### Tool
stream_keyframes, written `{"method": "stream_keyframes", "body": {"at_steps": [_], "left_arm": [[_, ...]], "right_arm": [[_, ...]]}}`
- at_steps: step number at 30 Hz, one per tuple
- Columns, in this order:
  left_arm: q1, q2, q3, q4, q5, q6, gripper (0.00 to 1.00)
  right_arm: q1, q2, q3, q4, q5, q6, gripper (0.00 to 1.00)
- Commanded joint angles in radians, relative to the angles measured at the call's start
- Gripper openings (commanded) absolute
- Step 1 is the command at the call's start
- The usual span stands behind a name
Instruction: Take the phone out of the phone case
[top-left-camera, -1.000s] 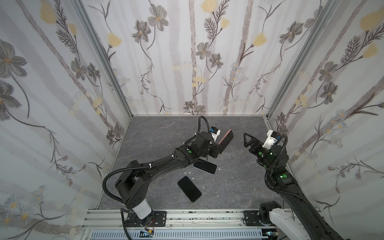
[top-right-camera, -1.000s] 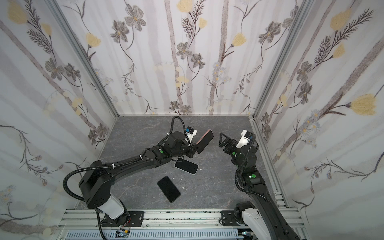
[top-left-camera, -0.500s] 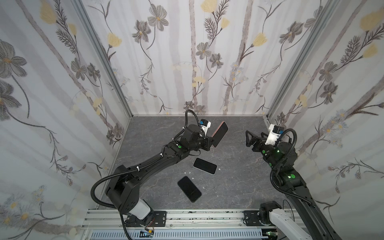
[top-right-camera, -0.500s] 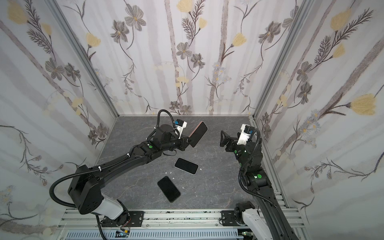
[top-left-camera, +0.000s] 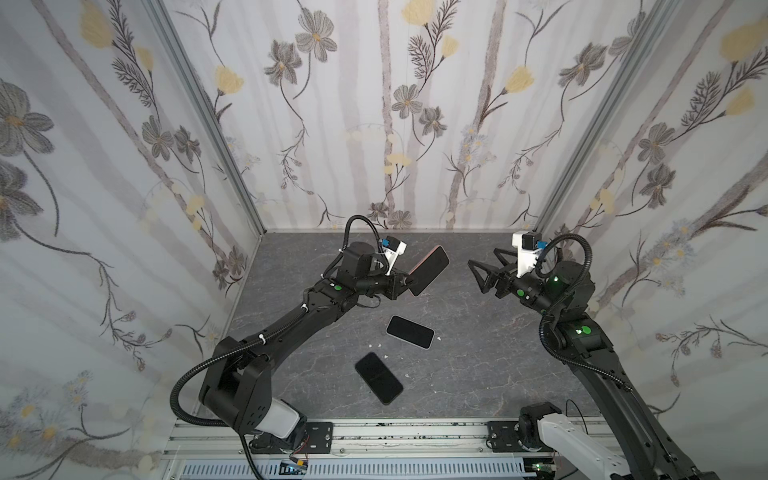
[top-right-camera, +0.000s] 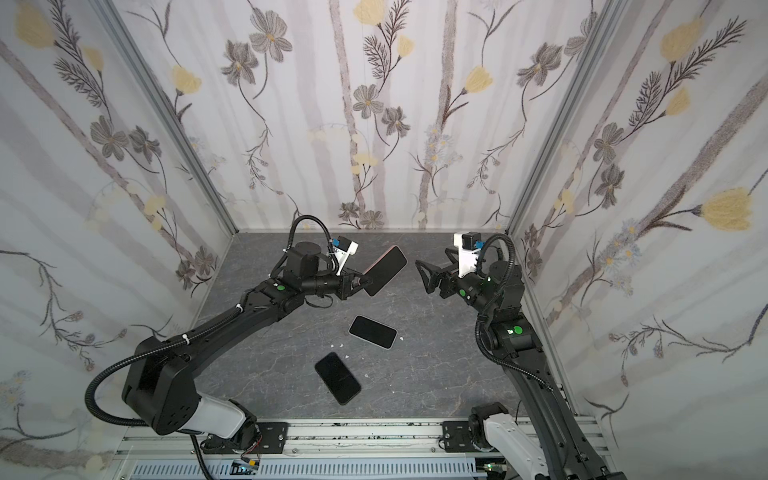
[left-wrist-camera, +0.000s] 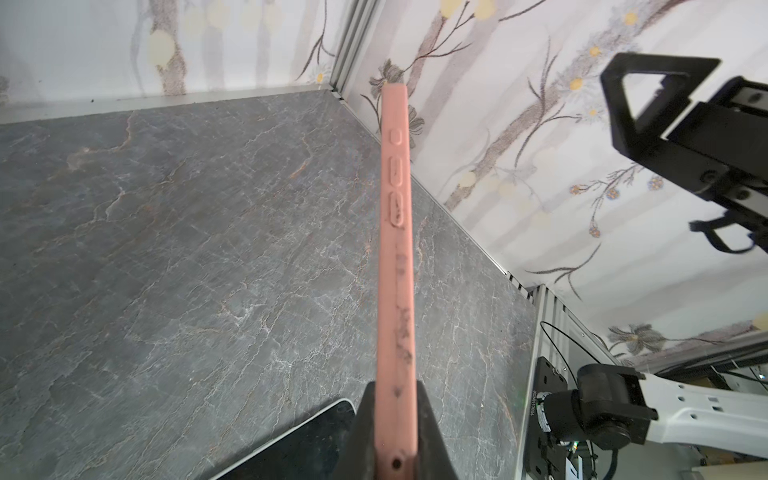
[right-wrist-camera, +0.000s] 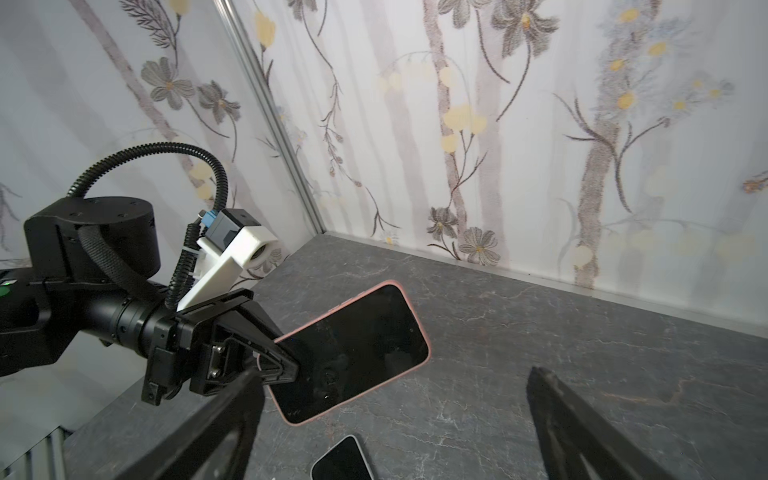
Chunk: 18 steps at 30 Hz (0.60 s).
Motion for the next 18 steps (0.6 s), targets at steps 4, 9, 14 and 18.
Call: {"method": "stream_keyframes", "body": {"at_steps": [4,9,14,18], "left_arm": [[-0.018,-0.133,-0.073,0.078,0.063,0.168,0.0],[-0.034,-0.243,-0.127,0.093,0.051,0.244,0.0],[-0.07,-0.297,-0.166,0.118,0.057,0.272,0.0],[-0.074,-0.306,-0.214,0.207,0.096,0.234,0.0]], "right_arm": [[-0.042,0.066,0.057,-0.038,-0.141,0.019,0.99],[-0.044,0.064,0.051,0.094,-0.365,0.075,0.99],[-0.038,0.101,0.059,0.177,-0.56,0.128,0.94],[-0.036,0.132,0.079,0.129,-0.615,0.105,0.88]]}}
